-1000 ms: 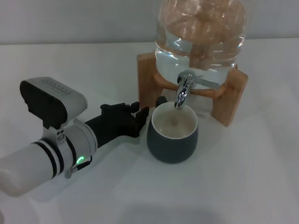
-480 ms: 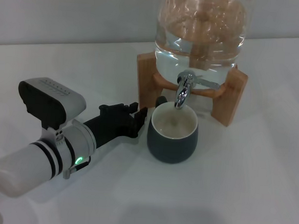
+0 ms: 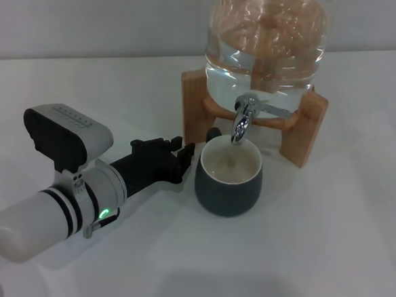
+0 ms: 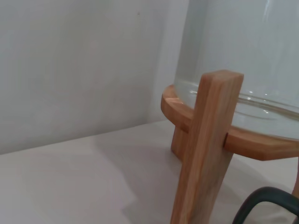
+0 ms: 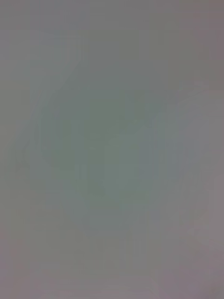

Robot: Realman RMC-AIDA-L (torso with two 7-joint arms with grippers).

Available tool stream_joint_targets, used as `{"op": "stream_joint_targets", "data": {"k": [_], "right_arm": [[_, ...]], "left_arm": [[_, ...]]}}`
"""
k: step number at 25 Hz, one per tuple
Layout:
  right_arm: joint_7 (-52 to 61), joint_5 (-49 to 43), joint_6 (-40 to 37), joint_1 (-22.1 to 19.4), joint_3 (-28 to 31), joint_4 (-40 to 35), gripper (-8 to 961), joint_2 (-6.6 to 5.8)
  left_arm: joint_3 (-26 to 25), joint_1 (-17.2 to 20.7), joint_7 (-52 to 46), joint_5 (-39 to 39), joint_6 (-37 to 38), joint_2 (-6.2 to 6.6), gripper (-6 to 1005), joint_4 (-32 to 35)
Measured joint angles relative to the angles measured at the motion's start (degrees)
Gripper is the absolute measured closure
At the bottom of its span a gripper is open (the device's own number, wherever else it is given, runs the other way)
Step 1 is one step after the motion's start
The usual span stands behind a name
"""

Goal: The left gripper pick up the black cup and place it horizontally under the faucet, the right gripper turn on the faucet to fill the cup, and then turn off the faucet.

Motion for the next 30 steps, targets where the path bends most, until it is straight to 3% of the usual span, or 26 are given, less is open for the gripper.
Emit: {"op": "stream_joint_targets", "data": {"k": [30], "right_arm": [[-0.1, 0.3, -1.3, 0.0, 0.2, -0.5, 98, -0.02]], "left_arm": [[-1.9, 1.7, 0.9, 0.7, -1.8, 0.21, 750, 1.4]]}}
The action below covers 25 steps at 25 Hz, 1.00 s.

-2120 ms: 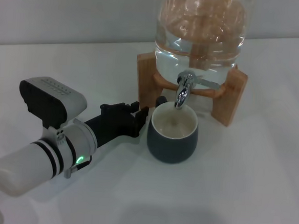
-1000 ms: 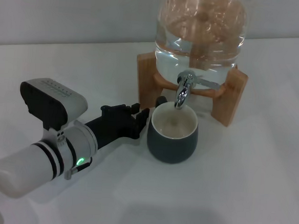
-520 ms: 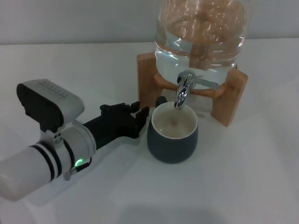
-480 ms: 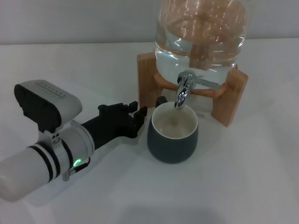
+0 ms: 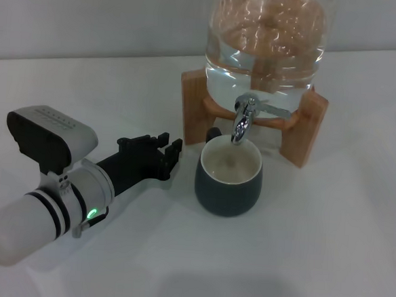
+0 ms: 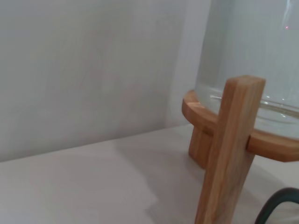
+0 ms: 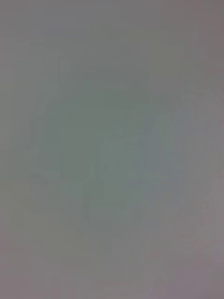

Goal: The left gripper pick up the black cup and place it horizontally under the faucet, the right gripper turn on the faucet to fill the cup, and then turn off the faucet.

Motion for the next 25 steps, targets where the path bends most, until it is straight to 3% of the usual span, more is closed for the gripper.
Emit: {"op": "stream_joint_targets", "data": {"k": [7, 17, 25], "right_arm": [[0.0, 0.0, -0.4, -0.2, 0.1, -0.2, 98, -0.10], [0.0, 0.1, -3.3, 0.2, 0.1, -1.1, 98, -0.18], [0.0, 0.2, -4.9, 0.5, 0.1, -1.0, 99, -0.38]], "left_arm": [[-0.7, 0.3, 1.0, 0.1, -2.1, 0.15, 747, -0.7], [-5.5, 5.5, 1.3, 0.0, -15.4, 0.82, 743, 1.5], [-8.3, 9.4, -0.1, -0.3, -26.2, 1.56, 684, 5.5]]}}
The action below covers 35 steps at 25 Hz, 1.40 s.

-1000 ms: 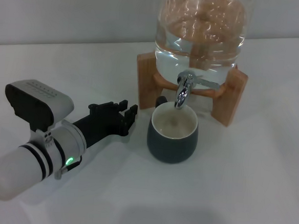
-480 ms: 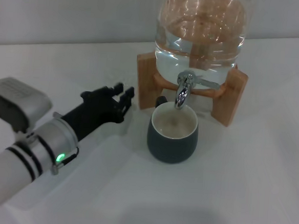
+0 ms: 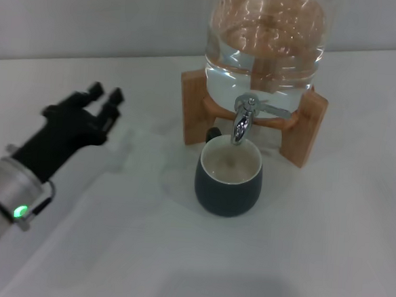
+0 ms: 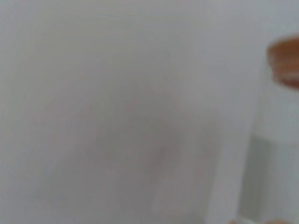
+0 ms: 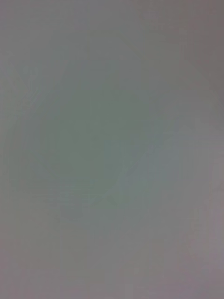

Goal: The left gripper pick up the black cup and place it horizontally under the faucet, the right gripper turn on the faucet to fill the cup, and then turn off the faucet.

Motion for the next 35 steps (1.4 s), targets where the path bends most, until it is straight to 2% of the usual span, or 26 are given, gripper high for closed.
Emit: {"op": "stream_joint_targets", "data": {"k": [4, 9, 13, 18, 25, 35], "right_arm": [[0.0, 0.0, -1.2, 0.1, -0.1, 0.0, 99, -0.06], [0.1, -0.4, -2.3, 0.4, -0.5, -0.2, 99, -0.06], [0.9, -0.7, -3.0, 0.5, -3.0, -1.6, 99, 0.00], [6.3, -0.8, -2.4, -0.2, -13.2, -5.2, 99, 0.12], [22.8, -0.8, 2.5, -2.3, -32.7, -14.9, 99, 0.21], [44.2, -5.4, 14.7, -3.7, -53.0, -31.1, 99, 0.20]], "left_arm": [[-1.9, 2.0, -4.2, -0.1, -7.8, 0.14, 640, 4.5], [-5.3, 3.8, -12.9, -0.3, -16.6, -0.36, 573, 12.8], [-6.4, 5.3, -19.9, -4.8, -21.4, -0.43, 563, 18.1], [-6.0, 6.2, -24.2, -8.0, -22.7, -0.38, 550, 21.9], [-5.1, 5.6, -23.9, -7.6, -19.0, -0.44, 506, 22.3], [-4.7, 4.5, -24.3, -7.6, -11.9, -0.46, 484, 22.1]]}}
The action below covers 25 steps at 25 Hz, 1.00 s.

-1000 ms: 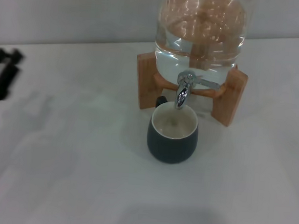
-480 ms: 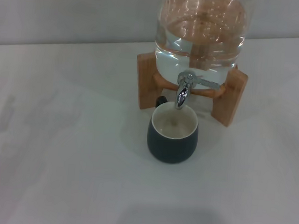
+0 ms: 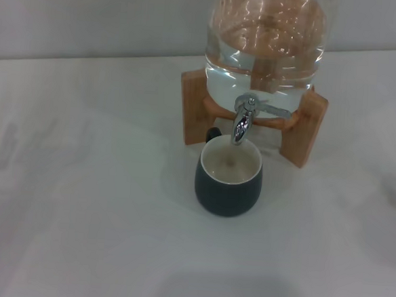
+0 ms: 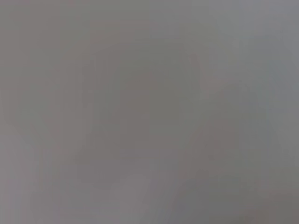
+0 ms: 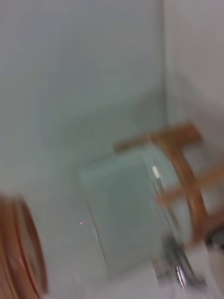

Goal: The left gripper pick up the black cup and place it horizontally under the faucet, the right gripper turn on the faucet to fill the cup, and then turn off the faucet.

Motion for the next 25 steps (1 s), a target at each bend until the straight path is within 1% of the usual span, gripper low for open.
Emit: {"op": "stream_joint_targets", "data": {"k": [3, 5, 8, 9, 10, 13, 18, 21, 23, 24, 25], "right_arm": [[3.2, -0.5, 3.0, 0.6, -5.9, -2.7, 99, 0.09], [4.4, -0.3, 5.1, 0.9, -8.4, -4.0, 99, 0.15], [7.6, 0.1, 7.4, 1.2, -13.0, -7.6, 99, 0.27], [8.8, 0.6, 7.7, 1.3, -15.4, -9.4, 99, 0.30], [9.1, 0.7, 7.7, 1.3, -16.0, -9.8, 99, 0.31], [10.1, 3.5, 7.4, 1.3, -20.6, -12.4, 99, 0.34], [10.2, 7.8, 6.5, 1.4, -24.5, -14.0, 99, 0.40], [11.2, 11.0, 3.9, 1.5, -30.1, -16.0, 99, 0.44], [11.9, 11.9, 2.5, 1.5, -32.3, -17.1, 99, 0.44], [12.9, 12.9, 0.8, 1.5, -35.6, -18.7, 99, 0.45], [12.9, 12.9, 0.8, 1.5, -35.6, -18.7, 99, 0.45]], "left_arm": [[0.0, -0.1, -0.1, 0.0, 1.2, 0.03, 484, 0.1], [0.0, 0.0, -0.2, 0.0, 1.8, 0.08, 484, 0.2], [0.0, 0.2, -0.7, 0.0, 2.5, 0.09, 484, 0.4], [0.0, 0.2, -0.8, 0.0, 2.7, 0.09, 484, 0.4], [0.0, 0.2, -1.0, 0.0, 3.1, 0.09, 484, 0.5], [0.0, 0.2, -1.0, 0.0, 3.4, 0.10, 484, 0.5], [1.2, 0.1, -1.3, -0.1, 4.1, 0.10, 484, 0.5], [1.2, 0.2, -1.4, -0.1, 4.9, 0.08, 484, 0.5], [1.3, 0.2, -1.4, -0.1, 5.3, 0.05, 484, 0.5], [1.3, 0.2, -1.4, -0.1, 5.4, 0.04, 484, 0.5], [1.3, 0.2, -1.5, -0.1, 5.5, 0.03, 484, 0.5]]}}
